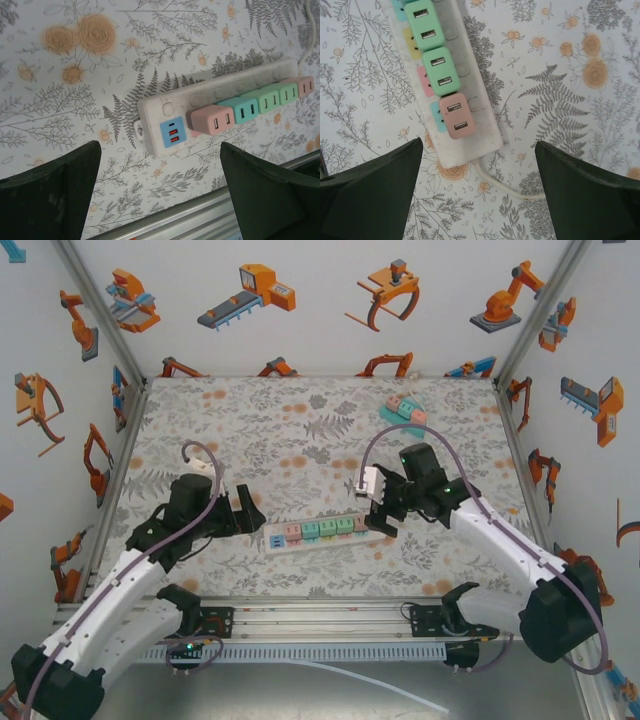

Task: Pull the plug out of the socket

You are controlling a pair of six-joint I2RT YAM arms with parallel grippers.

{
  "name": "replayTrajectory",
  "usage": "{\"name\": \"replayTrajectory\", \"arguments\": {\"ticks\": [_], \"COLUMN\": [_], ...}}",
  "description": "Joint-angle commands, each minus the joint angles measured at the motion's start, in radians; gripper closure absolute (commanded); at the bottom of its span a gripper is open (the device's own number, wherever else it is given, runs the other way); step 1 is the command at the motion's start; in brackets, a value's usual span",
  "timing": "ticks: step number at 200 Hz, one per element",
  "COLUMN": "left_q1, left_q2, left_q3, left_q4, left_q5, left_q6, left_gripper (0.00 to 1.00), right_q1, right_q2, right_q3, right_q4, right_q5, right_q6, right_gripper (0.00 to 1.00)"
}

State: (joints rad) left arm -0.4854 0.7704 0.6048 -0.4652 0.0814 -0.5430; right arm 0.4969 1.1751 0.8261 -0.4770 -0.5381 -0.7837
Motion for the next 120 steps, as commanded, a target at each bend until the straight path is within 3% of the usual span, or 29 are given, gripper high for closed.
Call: {"name": "replayTrajectory", "arguments": {"ticks": [1,58,120], "left_q1": [0.054,0.065,0.064], "left_q2": [0.031,0.172,0.354], "left_q3": [-0.051,-0.099,-0.103], "left_q4": [0.105,0.183,0.301], "left_q5": [0.146,0.213,0.226], "left_q6": [-0.121,-0.092,-0.091], "left_gripper": [0.13,0.46,0.5], "right_q1": [-0.004,-0.003,0.02], "right_q2": [0.061,0.219,0.248], "right_q3": [0.009,0.018,0.008], "right_q4": [-0.032,0.064,0.085], "right_q5": [-0.084,-0.153,-0.149], "right_q6": [-0.066,-0.063,-0.049], "right_gripper": [0.24,0.47,0.6]}}
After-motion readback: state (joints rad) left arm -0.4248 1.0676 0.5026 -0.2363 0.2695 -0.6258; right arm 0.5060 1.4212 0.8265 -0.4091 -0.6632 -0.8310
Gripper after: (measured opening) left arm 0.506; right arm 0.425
